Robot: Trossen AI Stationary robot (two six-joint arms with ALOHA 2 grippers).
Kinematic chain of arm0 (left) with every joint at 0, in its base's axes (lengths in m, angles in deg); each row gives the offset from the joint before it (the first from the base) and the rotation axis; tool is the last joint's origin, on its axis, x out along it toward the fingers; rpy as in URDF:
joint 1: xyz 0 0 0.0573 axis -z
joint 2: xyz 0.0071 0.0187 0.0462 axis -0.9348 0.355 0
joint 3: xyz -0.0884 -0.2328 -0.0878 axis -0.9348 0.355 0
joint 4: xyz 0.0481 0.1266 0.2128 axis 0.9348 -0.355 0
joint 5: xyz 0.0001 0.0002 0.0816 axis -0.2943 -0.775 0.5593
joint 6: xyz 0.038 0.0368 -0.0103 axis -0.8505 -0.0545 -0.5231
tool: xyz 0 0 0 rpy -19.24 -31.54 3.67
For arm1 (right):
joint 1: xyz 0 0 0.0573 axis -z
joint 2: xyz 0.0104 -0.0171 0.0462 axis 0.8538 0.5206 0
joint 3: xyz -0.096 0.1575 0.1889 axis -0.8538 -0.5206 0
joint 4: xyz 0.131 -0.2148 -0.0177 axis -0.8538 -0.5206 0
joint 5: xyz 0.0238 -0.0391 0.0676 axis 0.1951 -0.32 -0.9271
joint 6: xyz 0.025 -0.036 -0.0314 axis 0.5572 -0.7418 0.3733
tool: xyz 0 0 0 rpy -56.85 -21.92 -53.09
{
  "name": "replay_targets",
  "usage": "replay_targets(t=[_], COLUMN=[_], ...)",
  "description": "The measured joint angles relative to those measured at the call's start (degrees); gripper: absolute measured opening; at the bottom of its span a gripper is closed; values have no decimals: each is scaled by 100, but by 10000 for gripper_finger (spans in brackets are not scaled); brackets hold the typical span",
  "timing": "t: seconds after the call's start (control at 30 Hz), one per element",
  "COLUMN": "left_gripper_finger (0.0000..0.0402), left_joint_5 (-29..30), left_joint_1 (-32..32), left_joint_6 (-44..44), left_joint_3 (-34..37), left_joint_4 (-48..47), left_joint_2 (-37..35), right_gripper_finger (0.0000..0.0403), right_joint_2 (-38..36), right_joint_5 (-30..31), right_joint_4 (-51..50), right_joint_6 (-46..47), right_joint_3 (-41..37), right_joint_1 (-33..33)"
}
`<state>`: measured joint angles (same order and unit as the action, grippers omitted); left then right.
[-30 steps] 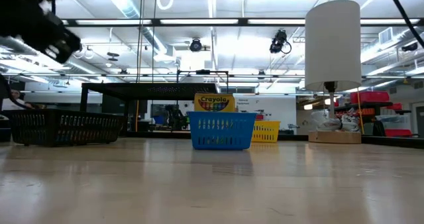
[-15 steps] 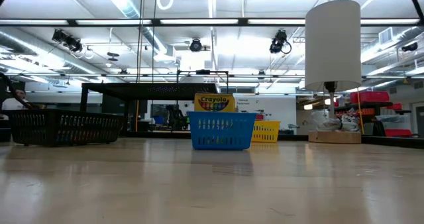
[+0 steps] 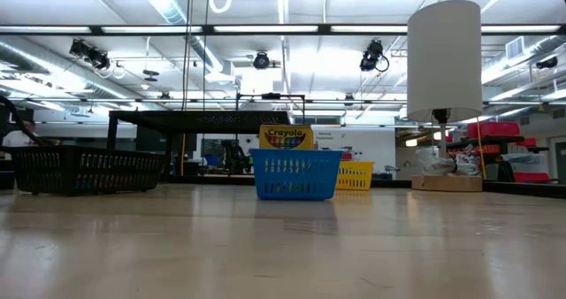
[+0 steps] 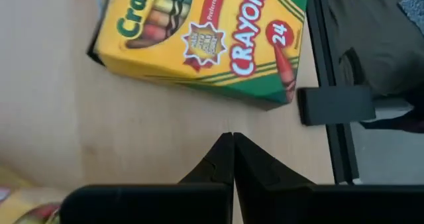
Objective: Pick & Place Office Desk Supplies
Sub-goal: Put the large yellow crayon box into the blue bin
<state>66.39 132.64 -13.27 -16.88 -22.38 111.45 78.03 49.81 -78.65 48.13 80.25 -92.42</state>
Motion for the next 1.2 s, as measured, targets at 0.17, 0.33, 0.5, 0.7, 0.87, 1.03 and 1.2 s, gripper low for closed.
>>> replay_targets(t=[0.17, 0.33, 0.5, 0.7, 0.87, 1.03, 1.2], left_gripper_finger=[2, 2, 2, 1, 1, 1, 1], left_joint_5=[-140, -505, -686, -599, -751, -1000, -1105], left_joint_1=[-250, -640, -1124, -1875, -2558, -3114, -3324], left_joint_6=[-95, -458, -1036, -1951, -2632, -3335, -3612], left_joint_3=[-2, -13, -13, 2, 3, 4, 6], left_joint_4=[269, 627, 1008, 1405, 1686, 2193, 1789], left_joint_2=[307, 596, 648, 675, 753, 848, 777], right_gripper_finger=[0, 0, 0, 0, 0, 18, 58], right_joint_2=[0, 0, 0, 0, 0, -1, 2], right_joint_5=[18, 13, -365, -1012, -1569, -2621, -3496], right_joint_4=[-357, -654, -725, -728, -453, 703, 1976], right_joint_6=[327, 704, 1053, 1440, 1789, 1985, 2433], right_joint_3=[0, 0, 0, 0, -186, -907, -1684], right_joint_1=[-20, -14, -14, 29, 144, 419, 717])
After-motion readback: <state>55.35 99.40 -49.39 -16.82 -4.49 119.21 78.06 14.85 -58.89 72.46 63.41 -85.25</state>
